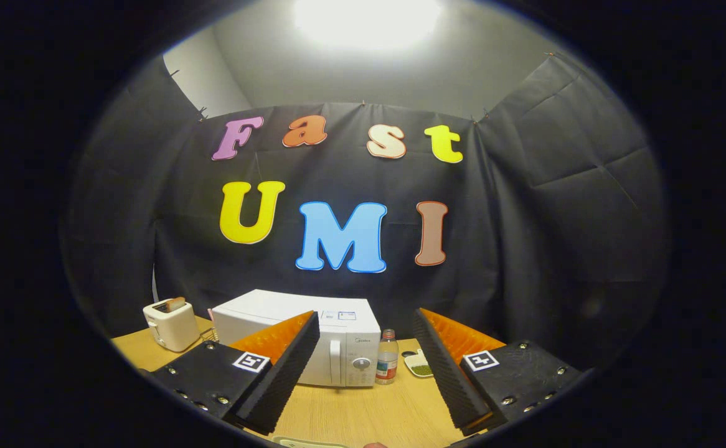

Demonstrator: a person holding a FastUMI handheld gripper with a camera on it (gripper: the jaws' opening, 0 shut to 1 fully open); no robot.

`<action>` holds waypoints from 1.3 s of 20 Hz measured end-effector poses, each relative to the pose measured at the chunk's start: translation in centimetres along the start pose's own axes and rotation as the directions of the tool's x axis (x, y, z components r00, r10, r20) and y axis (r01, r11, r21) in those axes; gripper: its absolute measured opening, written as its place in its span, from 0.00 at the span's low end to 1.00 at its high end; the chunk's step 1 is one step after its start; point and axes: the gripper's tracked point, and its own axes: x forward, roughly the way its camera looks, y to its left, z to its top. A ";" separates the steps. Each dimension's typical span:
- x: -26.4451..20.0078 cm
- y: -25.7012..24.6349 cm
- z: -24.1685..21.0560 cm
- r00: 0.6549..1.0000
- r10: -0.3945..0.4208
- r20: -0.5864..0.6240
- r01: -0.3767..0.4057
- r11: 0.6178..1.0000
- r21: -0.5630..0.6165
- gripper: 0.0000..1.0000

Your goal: Open the microwave, put the food inside, and close the microwave door.

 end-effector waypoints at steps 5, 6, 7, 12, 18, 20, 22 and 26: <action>3.4 1.8 -1.1 0.999 0.033 -0.009 -0.032 0.999 0.026 0.97; 4.3 1.7 -1.6 0.999 0.040 -0.016 -0.040 0.999 0.025 0.97; 5.3 1.6 -2.1 0.999 0.045 -0.020 -0.044 0.999 0.030 0.97; 10.2 1.1 -5.6 0.995 0.065 -0.081 -0.058 0.994 0.089 0.98; 14.6 0.9 -10.3 0.983 0.094 -0.159 -0.080 0.993 0.089 0.98; 15.6 1.6 -12.2 0.974 0.117 -0.196 -0.099 0.990 0.096 0.98; 16.4 2.4 -14.1 0.963 0.135 -0.232 -0.118 0.989 0.087 0.98; 17.4 4.2 -17.3 0.941 0.178 -0.287 -0.164 0.984 0.074 0.98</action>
